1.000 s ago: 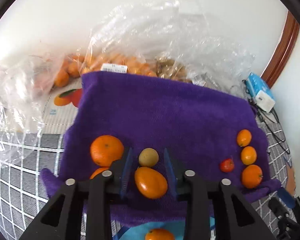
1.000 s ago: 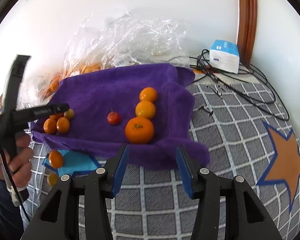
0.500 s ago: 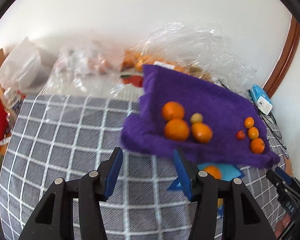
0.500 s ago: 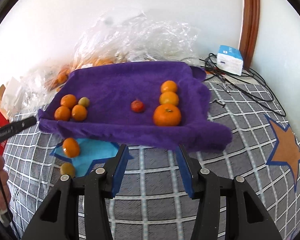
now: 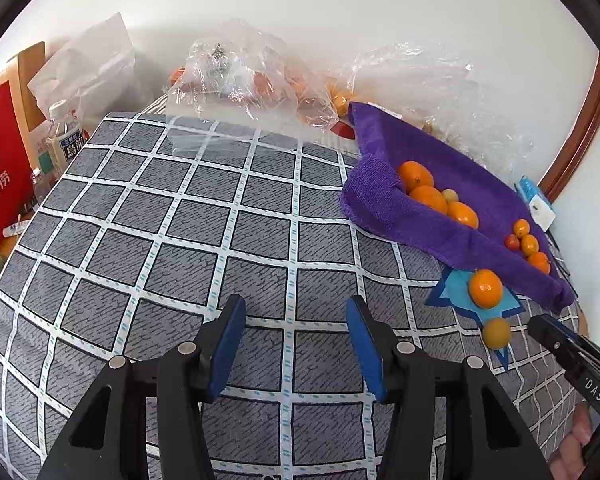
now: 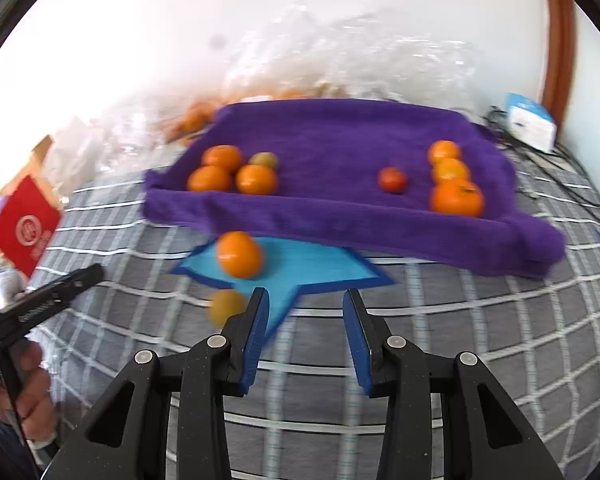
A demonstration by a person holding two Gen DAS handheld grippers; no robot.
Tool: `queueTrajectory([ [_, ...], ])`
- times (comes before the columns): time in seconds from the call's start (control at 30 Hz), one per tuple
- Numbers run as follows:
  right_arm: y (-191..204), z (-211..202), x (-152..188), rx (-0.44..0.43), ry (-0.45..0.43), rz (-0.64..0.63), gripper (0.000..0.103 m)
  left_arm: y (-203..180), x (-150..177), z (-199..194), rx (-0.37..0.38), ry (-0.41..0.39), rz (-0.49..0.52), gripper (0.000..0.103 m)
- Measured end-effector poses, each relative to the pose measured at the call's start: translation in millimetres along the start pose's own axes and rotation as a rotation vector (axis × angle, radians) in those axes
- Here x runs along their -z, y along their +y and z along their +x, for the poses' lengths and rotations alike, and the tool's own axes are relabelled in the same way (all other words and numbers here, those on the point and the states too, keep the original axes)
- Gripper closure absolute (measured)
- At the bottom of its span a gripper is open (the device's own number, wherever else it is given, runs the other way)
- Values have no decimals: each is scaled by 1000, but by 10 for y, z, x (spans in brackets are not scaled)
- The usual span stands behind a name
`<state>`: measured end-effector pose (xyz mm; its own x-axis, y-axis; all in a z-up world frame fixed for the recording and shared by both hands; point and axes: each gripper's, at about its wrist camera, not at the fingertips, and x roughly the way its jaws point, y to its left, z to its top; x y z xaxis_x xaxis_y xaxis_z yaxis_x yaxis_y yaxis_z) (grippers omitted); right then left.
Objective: Organize fruits
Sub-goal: 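Withdraw both grippers from the towel toward the blue star mat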
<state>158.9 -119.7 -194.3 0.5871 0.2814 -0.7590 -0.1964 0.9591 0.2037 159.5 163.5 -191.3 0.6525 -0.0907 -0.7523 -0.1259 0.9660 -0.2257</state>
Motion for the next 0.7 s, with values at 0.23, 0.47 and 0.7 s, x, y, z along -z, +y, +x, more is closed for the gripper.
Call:
queueTrajectory([
  [0.23,271,142,33,-32,1,-58,64,81,38,-65,-2,-38,-52,52],
  [0.47,410,278,4,-75,31,-88,64,159,35,-50,7,-38,-101,52],
  [0.7,548,379,38,-80,37,-125,75,107,60,-58,-20,-59,-75,51],
])
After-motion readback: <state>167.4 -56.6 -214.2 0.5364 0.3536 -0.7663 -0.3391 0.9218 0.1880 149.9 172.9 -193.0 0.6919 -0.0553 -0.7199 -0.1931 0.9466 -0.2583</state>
